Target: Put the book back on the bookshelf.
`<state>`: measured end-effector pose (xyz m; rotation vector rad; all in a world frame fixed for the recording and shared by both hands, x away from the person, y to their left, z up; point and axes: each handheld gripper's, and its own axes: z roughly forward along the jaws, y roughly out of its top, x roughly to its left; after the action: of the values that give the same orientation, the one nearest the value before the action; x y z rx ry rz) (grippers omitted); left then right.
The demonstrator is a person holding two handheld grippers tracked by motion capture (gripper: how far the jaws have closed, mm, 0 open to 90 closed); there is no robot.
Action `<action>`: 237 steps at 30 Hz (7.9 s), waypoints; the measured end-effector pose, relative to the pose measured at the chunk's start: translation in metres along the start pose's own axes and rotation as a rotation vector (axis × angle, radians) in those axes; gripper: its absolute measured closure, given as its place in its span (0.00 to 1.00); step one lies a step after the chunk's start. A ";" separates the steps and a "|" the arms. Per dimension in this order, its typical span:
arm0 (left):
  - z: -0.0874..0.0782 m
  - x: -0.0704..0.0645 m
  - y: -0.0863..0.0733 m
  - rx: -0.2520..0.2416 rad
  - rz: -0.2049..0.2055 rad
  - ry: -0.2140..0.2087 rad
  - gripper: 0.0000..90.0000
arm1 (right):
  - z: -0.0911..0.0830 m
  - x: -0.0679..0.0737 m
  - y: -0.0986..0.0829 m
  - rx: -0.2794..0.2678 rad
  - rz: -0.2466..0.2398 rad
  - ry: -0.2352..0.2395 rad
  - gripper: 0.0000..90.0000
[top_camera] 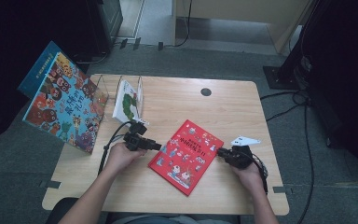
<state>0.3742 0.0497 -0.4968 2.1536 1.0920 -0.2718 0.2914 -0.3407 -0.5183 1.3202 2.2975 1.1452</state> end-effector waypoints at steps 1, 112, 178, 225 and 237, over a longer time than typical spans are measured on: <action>0.000 0.001 -0.001 0.001 -0.017 -0.016 0.62 | 0.001 0.000 0.001 0.000 0.004 -0.003 0.91; 0.005 -0.015 -0.034 -0.079 -0.103 0.097 1.00 | 0.034 0.041 0.034 0.077 0.194 0.036 0.73; 0.025 -0.039 -0.029 -0.093 -0.073 0.115 1.00 | 0.030 -0.005 0.085 0.386 0.414 0.112 0.79; 0.005 -0.024 -0.027 -0.166 -0.137 0.019 0.72 | 0.037 0.107 0.229 0.526 -0.001 0.144 0.96; -0.001 -0.029 -0.020 -0.182 -0.087 -0.006 0.51 | 0.012 0.103 0.248 0.488 -0.018 0.195 0.98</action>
<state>0.3406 0.0405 -0.4920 1.9468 1.1626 -0.2092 0.3935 -0.1812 -0.3277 1.3833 2.8525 0.7578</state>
